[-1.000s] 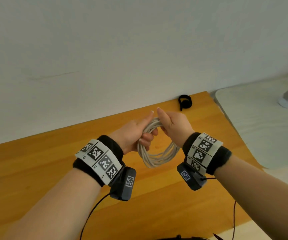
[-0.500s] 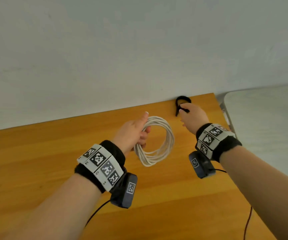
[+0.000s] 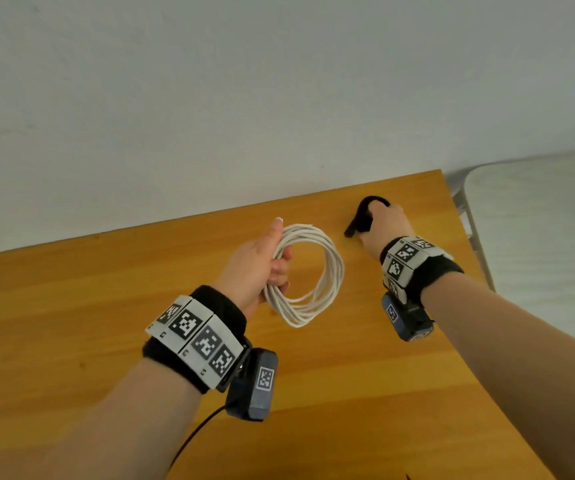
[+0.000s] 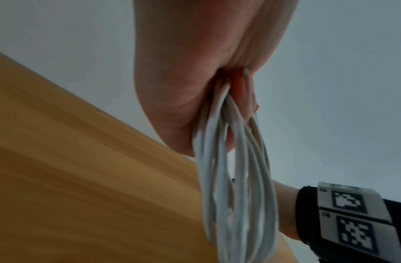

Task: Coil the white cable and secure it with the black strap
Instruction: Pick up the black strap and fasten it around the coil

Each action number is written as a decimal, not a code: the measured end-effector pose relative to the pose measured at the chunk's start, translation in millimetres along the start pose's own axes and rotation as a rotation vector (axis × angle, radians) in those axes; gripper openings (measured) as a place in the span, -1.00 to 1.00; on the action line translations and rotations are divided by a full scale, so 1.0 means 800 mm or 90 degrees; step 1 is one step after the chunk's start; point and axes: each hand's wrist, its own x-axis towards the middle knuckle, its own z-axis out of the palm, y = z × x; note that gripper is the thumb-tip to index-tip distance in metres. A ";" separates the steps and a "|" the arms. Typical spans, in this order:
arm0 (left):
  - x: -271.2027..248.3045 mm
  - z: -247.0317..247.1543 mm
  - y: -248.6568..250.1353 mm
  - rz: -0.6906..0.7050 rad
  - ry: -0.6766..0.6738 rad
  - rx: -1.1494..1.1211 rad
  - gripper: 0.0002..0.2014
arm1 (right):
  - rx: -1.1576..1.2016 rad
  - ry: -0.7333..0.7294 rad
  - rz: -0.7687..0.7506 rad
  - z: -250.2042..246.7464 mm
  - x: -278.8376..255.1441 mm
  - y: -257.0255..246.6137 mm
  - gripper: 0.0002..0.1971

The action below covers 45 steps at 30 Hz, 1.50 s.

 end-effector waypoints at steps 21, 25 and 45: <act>-0.106 -0.052 -0.024 0.124 0.118 0.226 -0.56 | 0.093 0.057 -0.332 0.016 -0.219 -0.092 -0.88; -0.120 -0.082 -0.038 0.096 0.125 0.156 -0.71 | 0.020 0.074 -0.390 0.034 -0.245 -0.122 -0.82; -0.125 -0.184 -0.056 0.117 0.209 0.098 -0.55 | 0.413 0.115 -0.350 0.048 -0.293 -0.145 -0.79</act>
